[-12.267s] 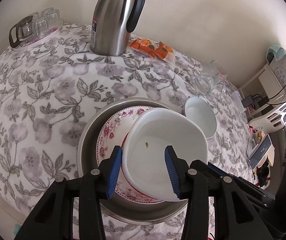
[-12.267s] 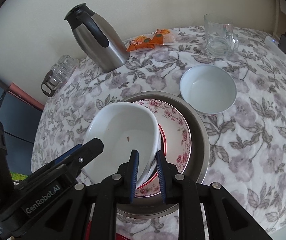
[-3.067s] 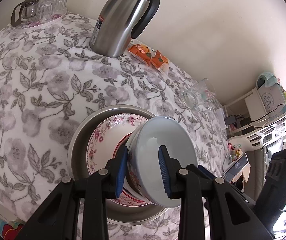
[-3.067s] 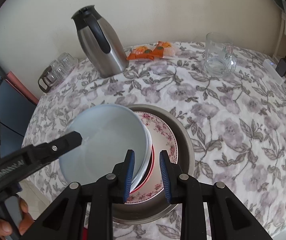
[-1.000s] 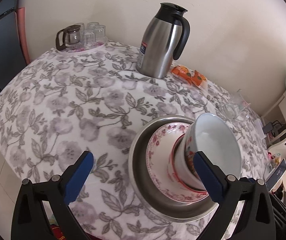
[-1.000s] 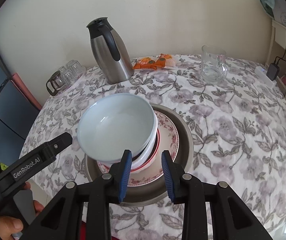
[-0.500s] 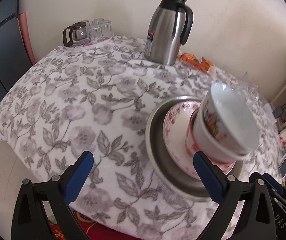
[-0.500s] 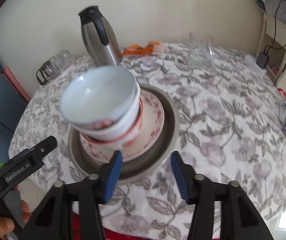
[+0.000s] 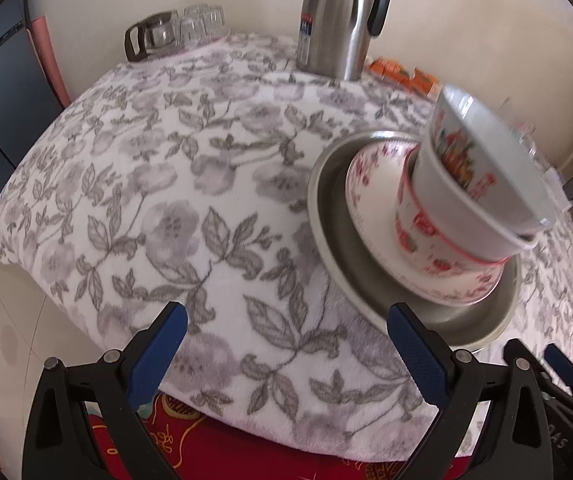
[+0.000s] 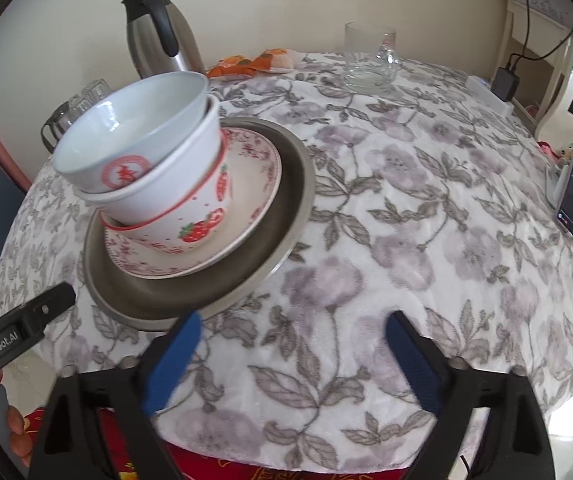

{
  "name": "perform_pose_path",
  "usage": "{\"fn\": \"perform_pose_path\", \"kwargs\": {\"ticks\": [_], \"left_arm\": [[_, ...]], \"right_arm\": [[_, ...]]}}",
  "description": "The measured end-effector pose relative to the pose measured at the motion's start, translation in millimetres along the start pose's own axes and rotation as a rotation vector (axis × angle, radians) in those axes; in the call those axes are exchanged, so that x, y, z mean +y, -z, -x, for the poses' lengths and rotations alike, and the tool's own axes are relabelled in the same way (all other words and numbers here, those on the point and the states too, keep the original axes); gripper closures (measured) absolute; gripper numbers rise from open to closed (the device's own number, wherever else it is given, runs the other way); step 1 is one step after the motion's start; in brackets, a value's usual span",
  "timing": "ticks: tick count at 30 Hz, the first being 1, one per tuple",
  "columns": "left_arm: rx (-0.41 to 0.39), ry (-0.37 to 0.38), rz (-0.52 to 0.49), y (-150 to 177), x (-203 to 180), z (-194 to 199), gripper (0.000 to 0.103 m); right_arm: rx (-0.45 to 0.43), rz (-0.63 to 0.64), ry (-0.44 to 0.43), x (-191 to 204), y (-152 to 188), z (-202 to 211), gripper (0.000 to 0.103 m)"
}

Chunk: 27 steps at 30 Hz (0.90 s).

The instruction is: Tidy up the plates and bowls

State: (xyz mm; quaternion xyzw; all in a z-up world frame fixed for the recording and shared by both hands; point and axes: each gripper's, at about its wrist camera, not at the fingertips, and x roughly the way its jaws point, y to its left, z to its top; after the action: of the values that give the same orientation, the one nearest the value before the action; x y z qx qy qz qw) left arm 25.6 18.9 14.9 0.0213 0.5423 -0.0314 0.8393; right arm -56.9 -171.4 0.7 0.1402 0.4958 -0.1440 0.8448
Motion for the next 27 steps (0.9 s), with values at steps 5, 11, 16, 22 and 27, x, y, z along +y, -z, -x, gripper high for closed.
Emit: {"fn": "perform_pose_path", "kwargs": {"ticks": [5, 11, 16, 22, 27], "left_arm": [[0.029, -0.026, -0.030, 3, -6, -6, 0.003], [0.039, -0.095, -0.055, 4, -11, -7, 0.003], [0.043, -0.077, -0.065, 4, -13, -5, 0.003], [0.063, -0.066, -0.082, 5, -16, -8, 0.003], [0.075, -0.064, -0.080, 6, -15, -9, 0.003]], "right_arm": [[-0.021, 0.019, 0.028, -1, -1, 0, 0.000], [-0.021, 0.026, 0.033, -2, -3, -1, 0.000], [-0.014, 0.021, 0.037, -3, -5, -2, 0.000], [-0.008, 0.034, 0.040, -1, -4, -2, 0.000], [-0.004, 0.033, 0.044, 0, -3, -3, 0.000]]}}
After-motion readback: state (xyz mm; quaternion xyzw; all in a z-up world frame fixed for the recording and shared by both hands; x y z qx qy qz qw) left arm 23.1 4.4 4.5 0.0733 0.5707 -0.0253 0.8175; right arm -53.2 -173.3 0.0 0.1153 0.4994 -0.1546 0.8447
